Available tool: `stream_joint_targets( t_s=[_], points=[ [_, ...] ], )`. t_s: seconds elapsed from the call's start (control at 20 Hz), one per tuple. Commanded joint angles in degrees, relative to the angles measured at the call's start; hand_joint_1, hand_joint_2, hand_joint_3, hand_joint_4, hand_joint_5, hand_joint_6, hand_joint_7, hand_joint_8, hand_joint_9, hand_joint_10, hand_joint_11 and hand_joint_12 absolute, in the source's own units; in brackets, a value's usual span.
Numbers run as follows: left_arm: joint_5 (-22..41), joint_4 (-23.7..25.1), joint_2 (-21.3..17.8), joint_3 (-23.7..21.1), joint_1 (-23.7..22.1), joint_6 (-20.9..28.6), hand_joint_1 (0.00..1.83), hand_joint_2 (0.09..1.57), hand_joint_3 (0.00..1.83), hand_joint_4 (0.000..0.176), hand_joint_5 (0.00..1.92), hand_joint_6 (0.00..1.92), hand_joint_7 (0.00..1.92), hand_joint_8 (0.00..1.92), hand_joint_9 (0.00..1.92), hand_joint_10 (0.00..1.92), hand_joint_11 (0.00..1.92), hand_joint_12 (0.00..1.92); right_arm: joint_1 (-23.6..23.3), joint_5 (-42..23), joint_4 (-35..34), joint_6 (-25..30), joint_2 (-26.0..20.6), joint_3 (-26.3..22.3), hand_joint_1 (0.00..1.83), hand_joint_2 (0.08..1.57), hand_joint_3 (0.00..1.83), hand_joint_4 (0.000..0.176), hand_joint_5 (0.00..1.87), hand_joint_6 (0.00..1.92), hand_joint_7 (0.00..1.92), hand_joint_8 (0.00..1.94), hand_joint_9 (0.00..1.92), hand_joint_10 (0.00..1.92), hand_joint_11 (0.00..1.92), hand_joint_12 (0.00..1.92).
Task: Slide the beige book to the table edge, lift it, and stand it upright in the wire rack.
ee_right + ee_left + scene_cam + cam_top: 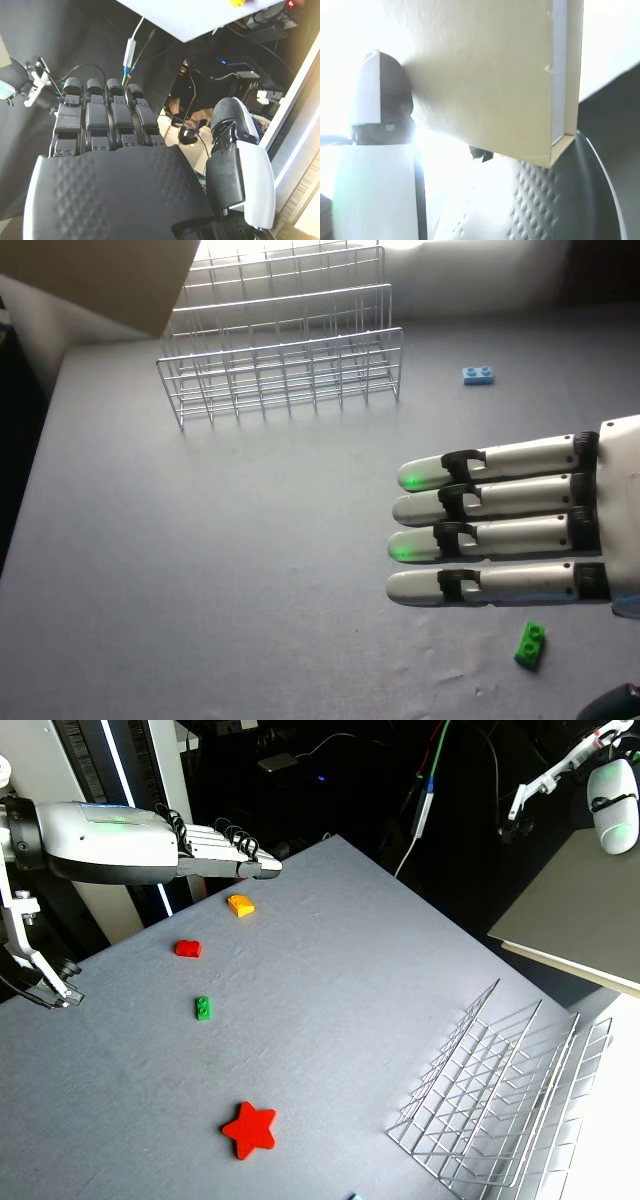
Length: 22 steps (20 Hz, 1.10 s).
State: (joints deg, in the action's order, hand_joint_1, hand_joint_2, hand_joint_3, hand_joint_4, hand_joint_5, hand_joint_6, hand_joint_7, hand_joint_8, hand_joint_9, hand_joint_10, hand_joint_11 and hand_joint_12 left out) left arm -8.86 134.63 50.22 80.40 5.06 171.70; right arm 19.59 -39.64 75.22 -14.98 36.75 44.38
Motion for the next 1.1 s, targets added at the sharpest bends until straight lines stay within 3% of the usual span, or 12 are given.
stream_joint_targets(
  t_s=[0.0,0.2,0.25,0.45,0.8,0.9,1.05],
  points=[
    [-12.67,-1.5,-0.42,-0.01,-0.54,1.16,1.34,1.23,0.0,0.0,0.7,1.26,0.77,1.39,0.71,1.55,0.63,1.49,0.01,-3.26,-3.67,-0.32,-0.13,-0.15,0.0,1.15,0.0,0.0,0.0,0.0,0.0,0.0,0.0,0.0,0.0,0.0],
    [-19.44,-3.0,0.28,-1.42,1.36,1.16,1.34,1.24,0.0,0.0,0.7,1.27,0.76,1.46,0.68,1.54,0.63,1.45,0.03,-3.25,-3.67,-0.41,-0.13,-0.15,0.0,1.15,0.0,0.0,0.0,0.0,0.0,0.0,0.0,0.0,0.0,0.0],
    [-19.45,-3.15,0.51,-1.7,1.91,1.16,1.33,1.25,0.0,0.0,0.7,1.23,0.73,1.51,0.65,1.59,0.6,1.47,0.03,-3.25,-3.67,-0.44,-0.13,-0.15,0.0,1.15,0.0,0.0,0.0,0.0,0.0,0.0,0.0,0.0,0.0,0.0],
    [-16.47,-4.24,1.41,-3.76,2.73,1.16,1.34,1.22,0.0,0.0,0.74,1.25,0.77,1.4,0.71,1.52,0.62,1.47,0.03,-3.25,-3.67,-0.48,-0.13,-0.15,0.0,1.14,0.0,0.0,0.0,0.0,0.0,0.0,0.0,0.0,0.0,0.0],
    [-27.46,-8.75,1.87,-5.79,3.75,1.16,1.34,1.23,0.0,0.0,0.7,1.32,0.75,1.43,0.7,1.52,0.62,1.45,0.09,-3.32,-3.67,-0.58,-0.14,-0.15,0.0,1.14,0.0,0.0,0.0,0.0,0.0,0.0,0.0,0.0,0.0,0.0],
    [-28.33,-8.5,1.87,-5.83,3.74,1.16,1.34,1.23,0.0,0.0,0.74,1.23,0.74,1.45,0.68,1.55,0.6,1.46,0.09,-3.41,-3.67,-0.69,-0.12,-0.15,0.0,1.14,0.0,0.0,0.0,0.0,0.0,0.0,0.0,0.0,0.0,0.0],
    [-32.99,-9.02,1.9,-6.15,3.69,1.16,1.34,1.23,0.0,0.0,0.72,1.3,0.75,1.47,0.69,1.48,0.59,1.45,0.12,-3.42,-3.67,-0.69,-0.12,-0.15,0.0,1.14,0.0,0.0,0.0,0.0,0.0,0.0,0.0,0.0,0.0,0.0]
  ],
)
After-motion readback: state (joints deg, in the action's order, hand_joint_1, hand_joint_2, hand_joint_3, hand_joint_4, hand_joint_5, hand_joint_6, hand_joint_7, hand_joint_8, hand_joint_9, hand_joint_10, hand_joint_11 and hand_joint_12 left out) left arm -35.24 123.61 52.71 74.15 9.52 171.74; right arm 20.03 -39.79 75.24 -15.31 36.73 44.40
